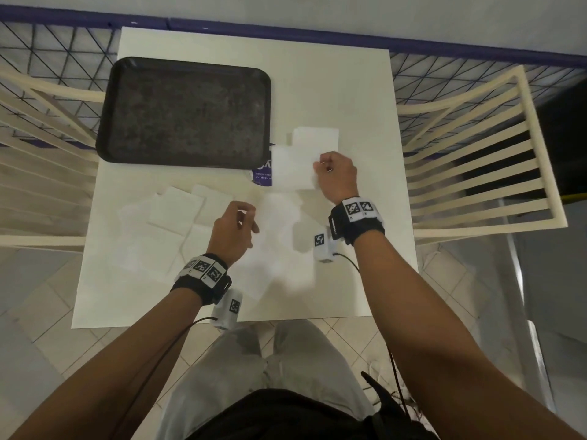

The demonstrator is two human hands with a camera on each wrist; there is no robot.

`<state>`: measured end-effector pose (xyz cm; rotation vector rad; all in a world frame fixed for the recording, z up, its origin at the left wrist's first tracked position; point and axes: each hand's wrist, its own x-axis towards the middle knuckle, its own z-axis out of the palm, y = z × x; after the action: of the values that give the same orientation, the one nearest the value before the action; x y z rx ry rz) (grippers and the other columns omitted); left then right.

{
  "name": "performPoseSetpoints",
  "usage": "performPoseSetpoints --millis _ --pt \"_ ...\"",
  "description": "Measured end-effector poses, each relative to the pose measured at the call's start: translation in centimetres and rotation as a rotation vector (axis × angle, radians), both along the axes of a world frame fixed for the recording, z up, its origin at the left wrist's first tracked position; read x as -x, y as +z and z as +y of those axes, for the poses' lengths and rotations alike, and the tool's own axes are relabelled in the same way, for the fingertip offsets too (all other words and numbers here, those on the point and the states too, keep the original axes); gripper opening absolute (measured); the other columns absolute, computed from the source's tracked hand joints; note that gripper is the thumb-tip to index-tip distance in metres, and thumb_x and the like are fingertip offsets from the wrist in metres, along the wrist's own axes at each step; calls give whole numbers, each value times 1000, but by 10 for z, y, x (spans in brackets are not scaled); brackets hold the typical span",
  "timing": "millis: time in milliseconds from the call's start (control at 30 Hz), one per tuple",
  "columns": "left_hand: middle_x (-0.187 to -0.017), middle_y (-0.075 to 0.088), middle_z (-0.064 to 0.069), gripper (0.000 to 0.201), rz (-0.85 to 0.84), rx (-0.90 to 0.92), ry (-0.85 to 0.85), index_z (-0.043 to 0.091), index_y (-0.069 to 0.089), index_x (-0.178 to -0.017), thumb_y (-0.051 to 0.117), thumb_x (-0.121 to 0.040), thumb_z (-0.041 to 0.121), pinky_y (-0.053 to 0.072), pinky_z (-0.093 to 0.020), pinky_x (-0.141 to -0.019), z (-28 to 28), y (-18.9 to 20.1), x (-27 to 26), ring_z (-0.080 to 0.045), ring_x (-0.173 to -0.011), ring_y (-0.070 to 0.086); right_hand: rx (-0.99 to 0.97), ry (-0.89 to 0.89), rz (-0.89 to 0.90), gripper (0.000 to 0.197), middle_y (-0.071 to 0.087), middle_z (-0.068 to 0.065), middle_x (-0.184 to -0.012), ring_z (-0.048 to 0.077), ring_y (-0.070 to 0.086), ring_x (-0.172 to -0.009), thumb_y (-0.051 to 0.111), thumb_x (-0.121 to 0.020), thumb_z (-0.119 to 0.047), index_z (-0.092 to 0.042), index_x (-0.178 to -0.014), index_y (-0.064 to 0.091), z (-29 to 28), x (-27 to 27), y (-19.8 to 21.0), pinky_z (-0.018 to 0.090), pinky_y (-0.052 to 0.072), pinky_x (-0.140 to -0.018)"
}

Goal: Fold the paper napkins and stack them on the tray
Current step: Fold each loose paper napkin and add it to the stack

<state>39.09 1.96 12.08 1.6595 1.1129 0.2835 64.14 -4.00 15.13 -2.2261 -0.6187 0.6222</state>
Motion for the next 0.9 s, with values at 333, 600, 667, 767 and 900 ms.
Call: performPoseSetpoints --millis 333,600,667,767,900 --pt "-80 74 4 13 138 120 -88 24 64 -101 52 -103 18 57 -35 -66 -7 -24 -1 -24 -61 69 107 -112 -36 22 71 8 -111 24 63 -108 59 -96 -19 -11 -114 68 34 -68 -28 16 39 -80" --pt "-78 74 4 13 164 132 -76 23 65 -101 53 -103 17 60 -38 -71 -3 -27 -8 -22 -62 70 99 -122 -46 22 72 7 -101 19 64 -95 63 -92 -14 -12 -114 66 40 -72 -40 20 42 -78" --pt "-78 75 4 13 164 121 -82 23 65 -101 53 -103 17 61 -40 -73 -1 -27 -10 -22 -62 70 73 -153 -27 25 70 6 -96 16 60 -89 64 -91 -13 -14 -116 63 38 -71 -39 23 45 -78" --pt "-79 75 4 13 155 105 -96 21 64 -102 53 -103 16 62 -43 -75 2 -27 -12 -22 -63 70 13 -223 -27 28 66 6 -104 18 63 -92 64 -89 -13 -19 -115 60 32 -65 -37 30 51 -84" --pt "-79 75 7 14 165 85 -118 24 65 -102 53 -102 17 60 -46 -80 3 -28 -13 -22 -69 71 -115 -214 -118 23 64 5 -98 15 61 -86 55 -85 -3 -19 -99 64 15 -39 -36 28 51 -81"
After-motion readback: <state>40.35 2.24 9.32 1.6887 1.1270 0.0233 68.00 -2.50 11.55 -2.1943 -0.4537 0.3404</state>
